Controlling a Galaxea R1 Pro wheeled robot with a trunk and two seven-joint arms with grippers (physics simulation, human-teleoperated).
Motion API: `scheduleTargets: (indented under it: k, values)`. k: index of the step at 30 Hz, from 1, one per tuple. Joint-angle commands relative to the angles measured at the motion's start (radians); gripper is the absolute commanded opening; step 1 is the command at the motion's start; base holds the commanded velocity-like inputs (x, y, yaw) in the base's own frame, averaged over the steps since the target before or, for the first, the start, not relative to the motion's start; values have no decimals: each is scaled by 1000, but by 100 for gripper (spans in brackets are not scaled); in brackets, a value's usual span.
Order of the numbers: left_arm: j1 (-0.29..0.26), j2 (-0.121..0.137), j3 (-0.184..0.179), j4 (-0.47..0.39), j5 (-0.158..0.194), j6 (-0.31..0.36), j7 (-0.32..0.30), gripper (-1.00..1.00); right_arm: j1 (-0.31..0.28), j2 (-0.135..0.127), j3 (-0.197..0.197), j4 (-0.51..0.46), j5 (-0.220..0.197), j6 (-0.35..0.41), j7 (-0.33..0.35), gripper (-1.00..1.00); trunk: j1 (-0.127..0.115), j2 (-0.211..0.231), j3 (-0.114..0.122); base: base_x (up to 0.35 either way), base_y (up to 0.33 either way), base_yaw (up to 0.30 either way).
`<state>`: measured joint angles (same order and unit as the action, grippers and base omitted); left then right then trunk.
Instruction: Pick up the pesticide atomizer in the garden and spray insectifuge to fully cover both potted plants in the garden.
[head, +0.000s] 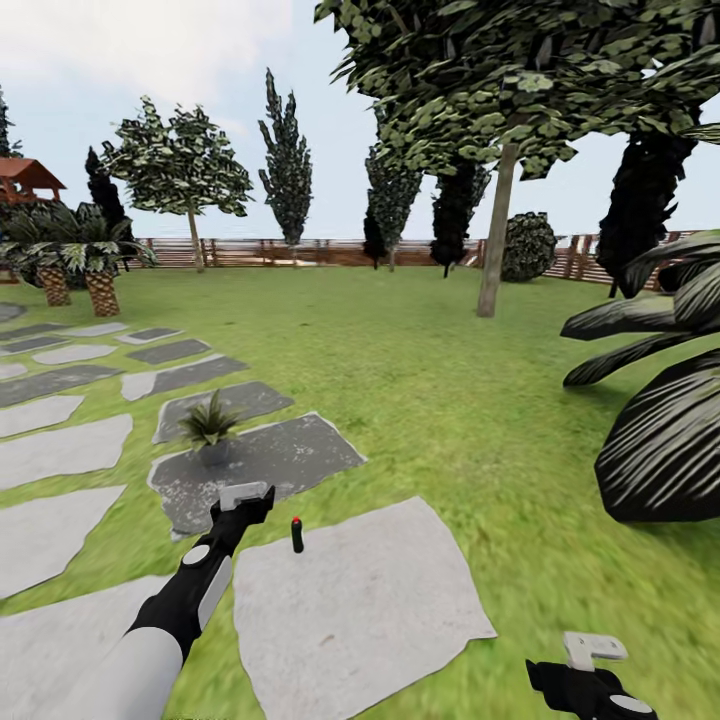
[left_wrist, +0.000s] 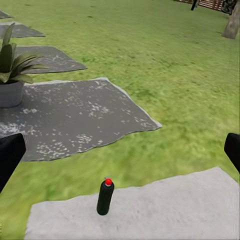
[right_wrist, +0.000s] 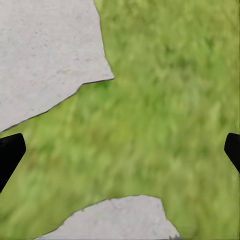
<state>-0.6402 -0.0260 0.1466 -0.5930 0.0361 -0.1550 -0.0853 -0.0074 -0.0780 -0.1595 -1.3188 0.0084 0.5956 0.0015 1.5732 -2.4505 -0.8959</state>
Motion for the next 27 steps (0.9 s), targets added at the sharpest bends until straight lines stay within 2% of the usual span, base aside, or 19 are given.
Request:
scheduleTargets:
  k: [1, 11, 15, 27]
  values:
    - [-1, -1, 7, 1, 4, -2, -9, 100, 0, 0, 0, -1, 1, 5, 0, 100, 0, 0, -1, 74, -184, 241]
    - [-1, -2, 7, 1, 4, -3, -9, 100, 0, 0, 0, -1, 1, 5, 0, 100, 0, 0, -1, 17, -40, 241]
    - [-1, -2, 7, 1, 4, -3, -9, 100, 0, 0, 0, -1, 1, 4, 0, 100, 0, 0, -1, 153, -1, 220]
    - [-1, -2, 7, 1, 4, -3, -9, 100, 0, 0, 0, 0, 0, 4, 1, 100, 0, 0, -1, 277, -97, 6]
